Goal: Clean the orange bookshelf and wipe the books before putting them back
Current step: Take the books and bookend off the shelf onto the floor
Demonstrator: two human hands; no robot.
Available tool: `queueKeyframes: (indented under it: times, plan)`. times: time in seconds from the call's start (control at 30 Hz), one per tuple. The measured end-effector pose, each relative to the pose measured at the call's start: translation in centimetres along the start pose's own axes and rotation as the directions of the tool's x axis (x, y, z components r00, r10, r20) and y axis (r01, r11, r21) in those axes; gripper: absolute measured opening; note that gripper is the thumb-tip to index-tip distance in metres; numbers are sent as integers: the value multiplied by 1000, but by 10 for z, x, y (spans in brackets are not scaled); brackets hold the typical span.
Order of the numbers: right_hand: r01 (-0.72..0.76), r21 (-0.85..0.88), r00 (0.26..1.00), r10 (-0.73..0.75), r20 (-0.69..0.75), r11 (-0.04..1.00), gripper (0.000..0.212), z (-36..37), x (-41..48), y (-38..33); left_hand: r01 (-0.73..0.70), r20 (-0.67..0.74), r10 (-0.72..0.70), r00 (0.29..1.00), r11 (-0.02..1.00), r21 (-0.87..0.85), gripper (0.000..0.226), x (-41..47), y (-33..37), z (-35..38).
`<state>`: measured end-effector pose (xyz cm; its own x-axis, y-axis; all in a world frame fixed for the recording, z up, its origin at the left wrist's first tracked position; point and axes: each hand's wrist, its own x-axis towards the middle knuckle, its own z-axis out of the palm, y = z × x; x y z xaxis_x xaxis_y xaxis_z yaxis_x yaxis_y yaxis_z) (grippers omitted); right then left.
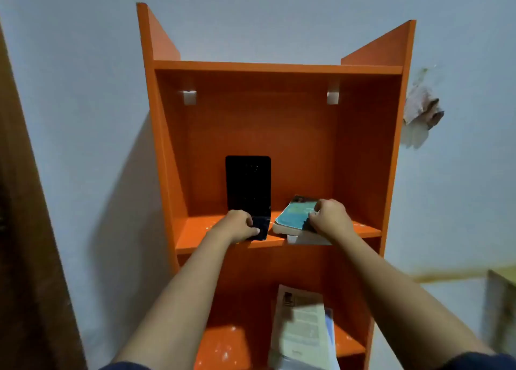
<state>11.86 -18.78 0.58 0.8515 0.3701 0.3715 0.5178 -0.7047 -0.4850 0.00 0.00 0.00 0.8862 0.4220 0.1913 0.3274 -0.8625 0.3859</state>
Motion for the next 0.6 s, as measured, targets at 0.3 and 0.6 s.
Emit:
queueKeyframes:
  times: [0.3,0.6]
  plan:
    - [-237,117,965,219,145,965,65,5,3,39,10,-164,-5,986,1000,28,38,-6,-3,25]
    - [-330,484,933,202,298,810,73,-1,-17,56,-129,-533,79,842,990,-57,40,-15,-1,10]
